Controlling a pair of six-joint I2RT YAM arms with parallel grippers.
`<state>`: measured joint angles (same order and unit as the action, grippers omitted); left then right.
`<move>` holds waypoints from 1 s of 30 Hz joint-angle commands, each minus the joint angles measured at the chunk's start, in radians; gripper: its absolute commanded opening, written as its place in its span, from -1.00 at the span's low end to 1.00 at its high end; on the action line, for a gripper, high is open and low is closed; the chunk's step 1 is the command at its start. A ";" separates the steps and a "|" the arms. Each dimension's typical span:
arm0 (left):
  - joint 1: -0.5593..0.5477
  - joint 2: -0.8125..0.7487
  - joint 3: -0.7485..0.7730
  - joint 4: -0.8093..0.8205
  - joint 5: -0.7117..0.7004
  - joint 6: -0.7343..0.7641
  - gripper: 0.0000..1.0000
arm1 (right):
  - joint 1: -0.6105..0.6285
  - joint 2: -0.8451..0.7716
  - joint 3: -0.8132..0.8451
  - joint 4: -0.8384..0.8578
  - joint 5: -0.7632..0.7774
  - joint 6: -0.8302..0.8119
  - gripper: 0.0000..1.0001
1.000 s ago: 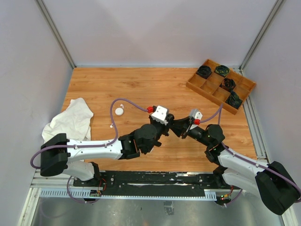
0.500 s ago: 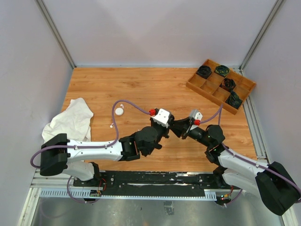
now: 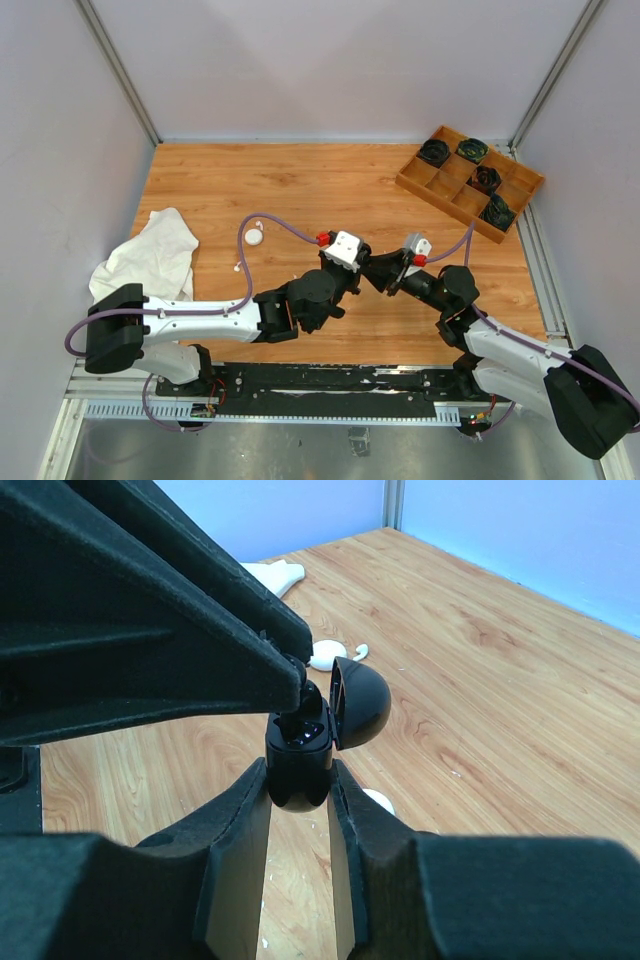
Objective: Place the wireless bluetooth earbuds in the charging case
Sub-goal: Place the earbud in the charging case.
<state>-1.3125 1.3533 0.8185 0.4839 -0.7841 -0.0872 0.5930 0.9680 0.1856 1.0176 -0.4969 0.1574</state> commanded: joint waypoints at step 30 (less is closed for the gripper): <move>-0.009 -0.099 0.140 -0.307 0.191 -0.316 -0.03 | 0.008 -0.009 0.003 0.045 0.008 0.007 -0.99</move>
<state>-1.3182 1.3106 0.9112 0.2119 -0.6563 -0.3359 0.5930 0.9668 0.1837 1.0103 -0.4942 0.1574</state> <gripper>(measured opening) 0.473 0.274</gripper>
